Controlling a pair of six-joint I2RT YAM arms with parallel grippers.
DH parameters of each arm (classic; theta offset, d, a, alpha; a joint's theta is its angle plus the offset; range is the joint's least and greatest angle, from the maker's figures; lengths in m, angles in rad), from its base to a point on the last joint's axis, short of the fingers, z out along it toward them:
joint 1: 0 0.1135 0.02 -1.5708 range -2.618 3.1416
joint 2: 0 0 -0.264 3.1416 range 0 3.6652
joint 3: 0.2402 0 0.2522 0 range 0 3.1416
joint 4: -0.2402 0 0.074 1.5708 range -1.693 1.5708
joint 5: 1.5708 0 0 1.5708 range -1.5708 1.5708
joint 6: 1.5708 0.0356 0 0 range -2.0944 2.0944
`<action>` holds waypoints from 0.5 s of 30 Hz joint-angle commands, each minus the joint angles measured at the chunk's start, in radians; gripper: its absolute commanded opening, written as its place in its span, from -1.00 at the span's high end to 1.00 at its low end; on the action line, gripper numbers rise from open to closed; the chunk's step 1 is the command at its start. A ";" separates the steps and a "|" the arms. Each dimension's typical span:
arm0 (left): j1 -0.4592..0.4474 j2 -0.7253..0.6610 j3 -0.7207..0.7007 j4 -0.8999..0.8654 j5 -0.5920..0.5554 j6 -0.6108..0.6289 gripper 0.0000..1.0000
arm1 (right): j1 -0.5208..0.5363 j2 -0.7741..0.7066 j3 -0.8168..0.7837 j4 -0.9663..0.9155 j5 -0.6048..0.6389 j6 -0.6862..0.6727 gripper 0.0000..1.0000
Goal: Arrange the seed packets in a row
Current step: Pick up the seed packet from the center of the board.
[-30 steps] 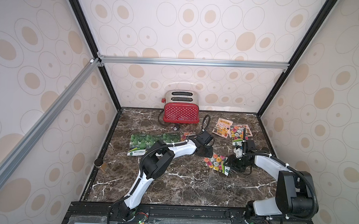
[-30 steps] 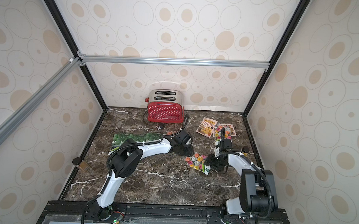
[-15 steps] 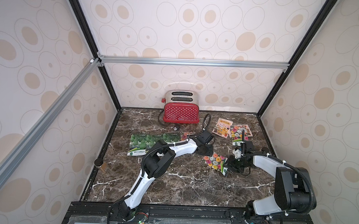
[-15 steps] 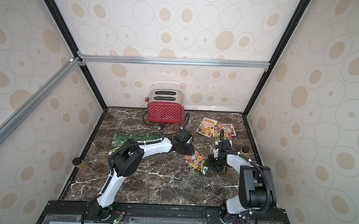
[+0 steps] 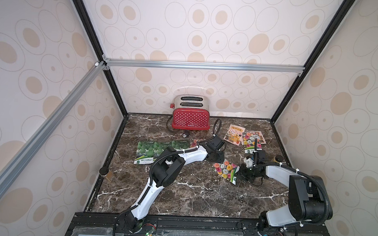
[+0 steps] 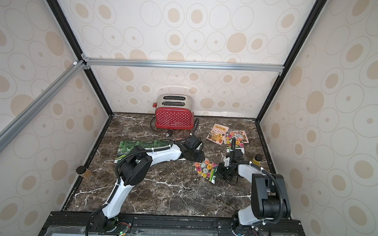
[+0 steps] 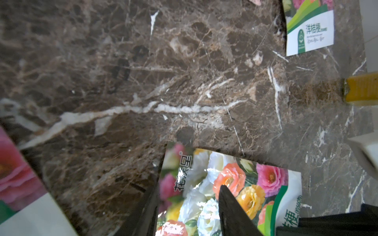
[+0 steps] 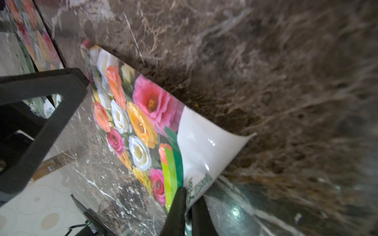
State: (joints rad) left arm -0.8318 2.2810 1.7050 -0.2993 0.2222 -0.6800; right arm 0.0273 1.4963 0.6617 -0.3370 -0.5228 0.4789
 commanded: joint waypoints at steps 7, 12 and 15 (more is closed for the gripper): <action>-0.012 -0.016 -0.045 -0.075 0.024 0.022 0.03 | -0.011 -0.101 0.056 -0.083 -0.033 -0.024 0.94; -0.002 -0.237 -0.148 -0.016 -0.075 -0.004 -0.04 | -0.037 -0.177 0.095 -0.095 -0.041 0.022 0.95; 0.019 -0.364 -0.261 0.123 -0.050 -0.099 -0.04 | -0.042 -0.207 0.098 -0.077 -0.024 0.073 0.95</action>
State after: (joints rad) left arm -0.8272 2.0502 1.4918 -0.2886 0.1890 -0.7040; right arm -0.0044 1.3197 0.7425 -0.4084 -0.5472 0.5014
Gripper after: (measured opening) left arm 0.521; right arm 0.041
